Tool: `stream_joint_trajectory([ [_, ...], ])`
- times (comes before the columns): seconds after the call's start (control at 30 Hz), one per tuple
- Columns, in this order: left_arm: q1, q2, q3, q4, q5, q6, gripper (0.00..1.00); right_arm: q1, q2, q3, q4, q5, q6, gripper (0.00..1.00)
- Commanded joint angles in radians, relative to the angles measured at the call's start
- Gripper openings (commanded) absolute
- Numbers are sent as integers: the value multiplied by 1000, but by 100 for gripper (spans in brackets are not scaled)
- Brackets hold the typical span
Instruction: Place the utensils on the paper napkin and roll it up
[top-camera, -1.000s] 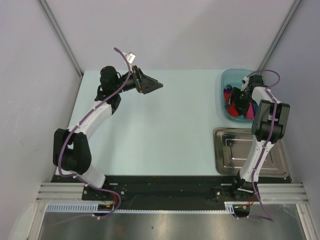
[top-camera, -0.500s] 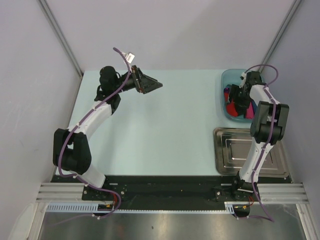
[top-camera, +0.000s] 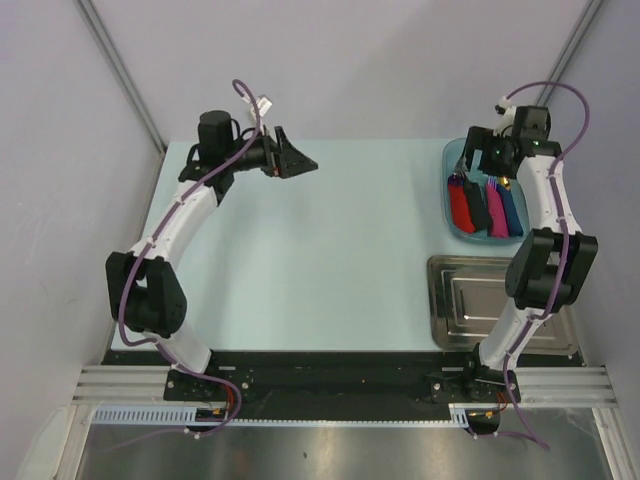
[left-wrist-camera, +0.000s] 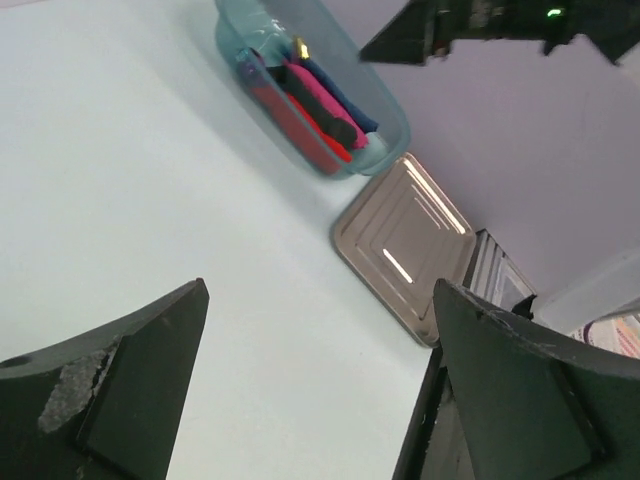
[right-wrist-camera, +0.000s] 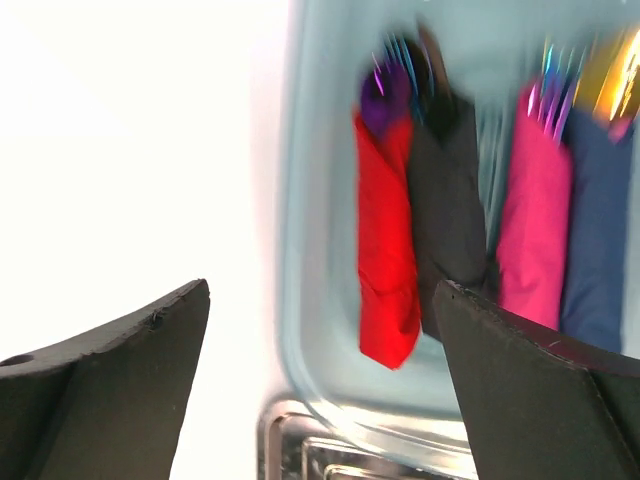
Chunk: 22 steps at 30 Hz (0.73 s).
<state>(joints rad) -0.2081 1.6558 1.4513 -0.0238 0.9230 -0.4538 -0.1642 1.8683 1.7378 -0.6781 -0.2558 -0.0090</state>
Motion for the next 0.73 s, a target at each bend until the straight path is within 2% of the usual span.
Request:
stream_joint_trajectory([
  [0.0, 21, -1, 139, -345, -61, 223, 100, 37, -93, 84, -21, -121, -16, 100],
  [0.17, 32, 1, 256, -577, -310, 309, 100, 132, -176, 33, -25, -191, 4, 100],
  [0.23, 35, -14, 250, -614, -370, 348, 100, 196, -207, -51, 1, -192, 24, 100],
  [0.3, 35, -54, 186, -636, -441, 378, 99, 228, -273, -145, 53, -189, 61, 100],
  [0.33, 35, -73, 154, -636, -456, 388, 100, 258, -299, -253, 75, -185, 70, 100],
  [0.47, 35, -162, -70, -593, -535, 405, 100, 344, -422, -464, 152, -162, 67, 100],
  [0.53, 33, -217, -156, -565, -562, 411, 100, 380, -484, -521, 163, -142, 60, 100],
  [0.7, 13, -294, -230, -542, -660, 443, 100, 407, -593, -603, 178, -119, 35, 100],
])
